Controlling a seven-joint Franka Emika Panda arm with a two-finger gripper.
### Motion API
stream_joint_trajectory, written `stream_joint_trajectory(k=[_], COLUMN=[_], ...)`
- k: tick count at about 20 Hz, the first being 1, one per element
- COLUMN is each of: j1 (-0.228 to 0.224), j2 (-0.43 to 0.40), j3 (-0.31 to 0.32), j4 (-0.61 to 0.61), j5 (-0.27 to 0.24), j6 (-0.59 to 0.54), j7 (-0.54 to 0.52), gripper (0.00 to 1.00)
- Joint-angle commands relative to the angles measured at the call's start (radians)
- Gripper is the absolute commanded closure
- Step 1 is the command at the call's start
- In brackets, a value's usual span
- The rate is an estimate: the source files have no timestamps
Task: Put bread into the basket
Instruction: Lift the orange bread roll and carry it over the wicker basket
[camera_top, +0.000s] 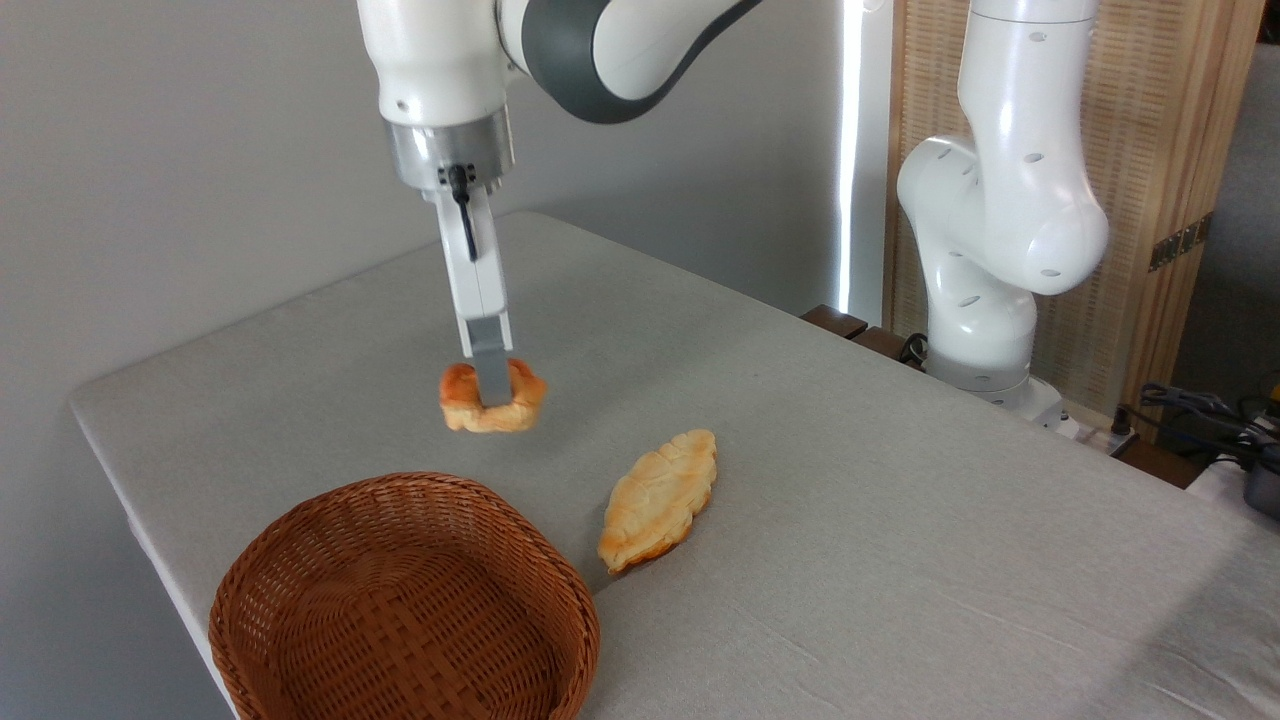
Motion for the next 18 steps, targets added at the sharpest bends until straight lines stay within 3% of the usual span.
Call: stream_joint_trajectory(k=[1, 4, 9, 10, 11, 18], j1=[0.003, 0.004, 0.004, 0.004, 0.004, -0.006], j2=[0.024, 0.049, 0.092, 0.107, 0.127, 0.165], j3=[0.047, 0.078, 0.104, 0.104, 0.104, 0.095], j4=[0.034, 0.034, 0.034, 0.034, 0.034, 0.033], j5=[-0.052, -0.092, -0.107, -0.107, -0.107, -0.104], j6=[0.123, 0.235, 0.315, 0.34, 0.363, 0.372], j7=[-0.031, -0.062, -0.125, -0.152, -0.178, -0.186], gripper=[0.62, 0.59, 0.32, 0.23, 0.01, 0.0])
